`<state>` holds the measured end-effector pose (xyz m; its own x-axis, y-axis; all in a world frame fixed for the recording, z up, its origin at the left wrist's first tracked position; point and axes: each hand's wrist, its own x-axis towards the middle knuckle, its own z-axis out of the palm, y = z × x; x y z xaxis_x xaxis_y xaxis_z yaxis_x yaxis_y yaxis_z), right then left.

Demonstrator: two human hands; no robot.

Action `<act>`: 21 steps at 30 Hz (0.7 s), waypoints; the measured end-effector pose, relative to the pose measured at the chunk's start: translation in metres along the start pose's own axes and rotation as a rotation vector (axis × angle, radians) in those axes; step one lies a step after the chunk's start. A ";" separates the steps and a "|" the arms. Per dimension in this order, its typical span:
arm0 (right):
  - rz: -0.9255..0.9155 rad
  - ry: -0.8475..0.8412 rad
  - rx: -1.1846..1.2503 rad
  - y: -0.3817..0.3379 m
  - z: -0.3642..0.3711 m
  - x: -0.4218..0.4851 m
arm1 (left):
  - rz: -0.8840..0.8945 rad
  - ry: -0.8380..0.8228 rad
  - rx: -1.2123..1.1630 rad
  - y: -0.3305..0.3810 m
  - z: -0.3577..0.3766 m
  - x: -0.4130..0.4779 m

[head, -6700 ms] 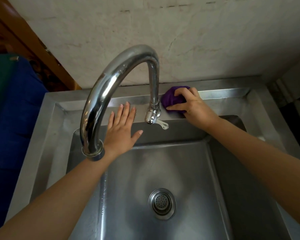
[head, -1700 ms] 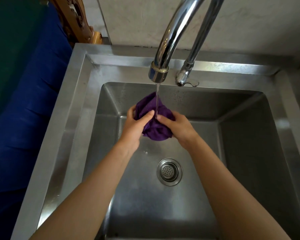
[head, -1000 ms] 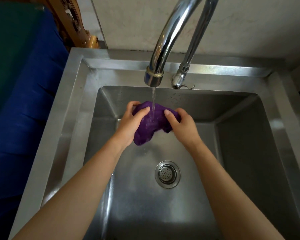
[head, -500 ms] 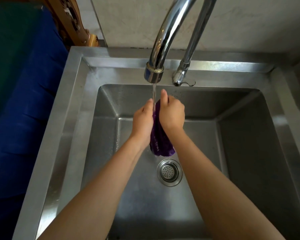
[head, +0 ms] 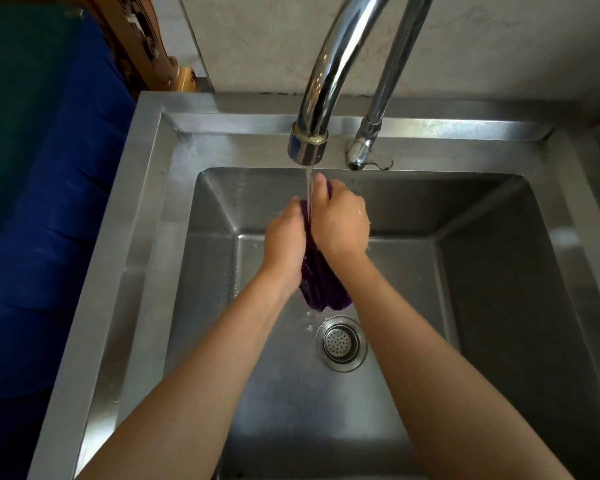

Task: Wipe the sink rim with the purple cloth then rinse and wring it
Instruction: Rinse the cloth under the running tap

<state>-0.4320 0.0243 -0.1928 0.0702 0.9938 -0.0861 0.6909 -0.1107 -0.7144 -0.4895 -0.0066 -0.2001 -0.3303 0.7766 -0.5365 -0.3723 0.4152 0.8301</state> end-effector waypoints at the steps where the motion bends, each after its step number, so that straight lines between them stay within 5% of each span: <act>1: -0.004 -0.014 -0.008 0.005 0.001 0.006 | 0.025 0.016 0.023 0.002 0.000 -0.004; 6: 0.056 -0.137 0.219 0.021 -0.005 0.009 | 0.209 0.062 0.245 0.002 -0.003 -0.007; 12: -0.062 -0.323 0.348 0.014 -0.017 -0.019 | 0.193 -0.022 0.411 0.000 -0.023 0.008; 17: 0.238 -0.187 0.648 0.039 -0.011 -0.018 | 0.052 0.000 0.086 -0.002 -0.026 0.010; 21: 0.423 -0.422 0.736 0.060 -0.001 -0.022 | -0.069 -0.199 -0.129 -0.002 -0.026 0.011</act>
<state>-0.3908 -0.0047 -0.2332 -0.1550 0.8005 -0.5790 0.0307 -0.5819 -0.8127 -0.5143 -0.0114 -0.2115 -0.1276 0.8319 -0.5401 -0.4999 0.4163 0.7594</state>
